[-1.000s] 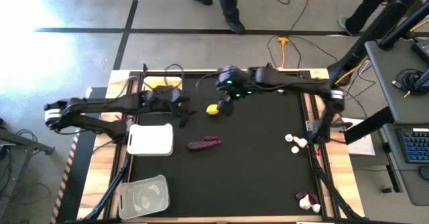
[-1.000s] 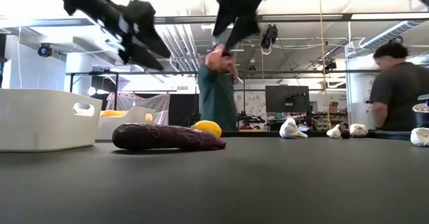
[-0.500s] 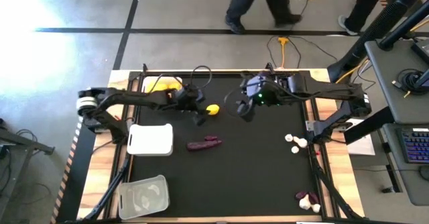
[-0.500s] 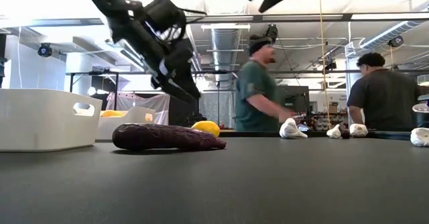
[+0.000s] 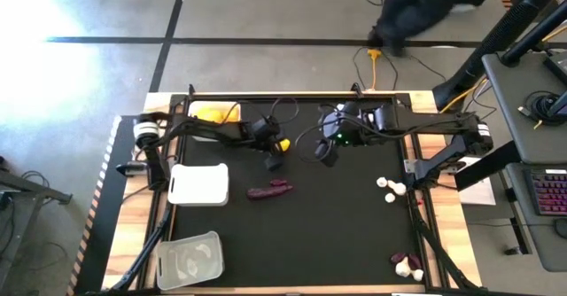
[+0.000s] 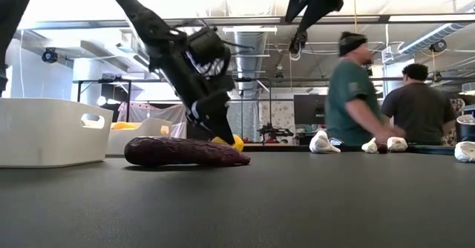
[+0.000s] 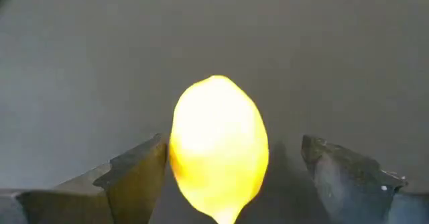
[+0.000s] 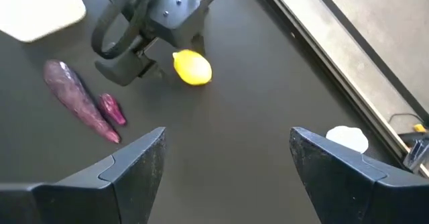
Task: Sort produce into baskets
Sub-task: Put the lemon into the top white bin
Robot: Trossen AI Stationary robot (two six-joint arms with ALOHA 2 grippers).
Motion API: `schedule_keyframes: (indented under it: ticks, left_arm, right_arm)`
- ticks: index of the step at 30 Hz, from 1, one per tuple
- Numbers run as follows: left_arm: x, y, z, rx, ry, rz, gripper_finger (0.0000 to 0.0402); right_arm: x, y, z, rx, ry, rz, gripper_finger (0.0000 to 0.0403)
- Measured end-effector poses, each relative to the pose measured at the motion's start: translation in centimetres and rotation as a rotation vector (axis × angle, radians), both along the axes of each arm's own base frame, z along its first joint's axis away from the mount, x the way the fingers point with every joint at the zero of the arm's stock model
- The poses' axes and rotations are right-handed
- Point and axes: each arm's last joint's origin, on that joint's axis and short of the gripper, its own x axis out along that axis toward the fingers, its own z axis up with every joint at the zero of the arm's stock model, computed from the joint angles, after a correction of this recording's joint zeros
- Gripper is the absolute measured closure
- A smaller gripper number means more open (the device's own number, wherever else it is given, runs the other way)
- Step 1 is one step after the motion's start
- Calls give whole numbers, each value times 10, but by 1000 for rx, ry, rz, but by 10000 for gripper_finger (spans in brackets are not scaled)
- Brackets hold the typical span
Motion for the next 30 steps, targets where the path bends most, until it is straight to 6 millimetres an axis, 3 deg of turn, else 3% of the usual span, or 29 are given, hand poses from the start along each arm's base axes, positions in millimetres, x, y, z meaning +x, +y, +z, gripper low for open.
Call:
schedule_keyframes:
  ticks: [9,18,20,25,30]
  left_arm:
    - [12,3,-13,-40,23,35,100]
    - [6,1,-12,-68,84,56,216]
    - [3,1,-8,-70,94,56,235]
    - [-8,0,13,-5,132,105,233]
    - [-34,-3,51,141,216,177,218]
  right_arm:
    - [0,0,-4,2,13,-2,105]
    - [0,0,-4,9,6,-15,104]
    - [0,0,-4,7,2,-13,104]
    - [3,-1,-2,-22,-27,-22,108]
    - [6,-3,1,-28,-68,-24,106]
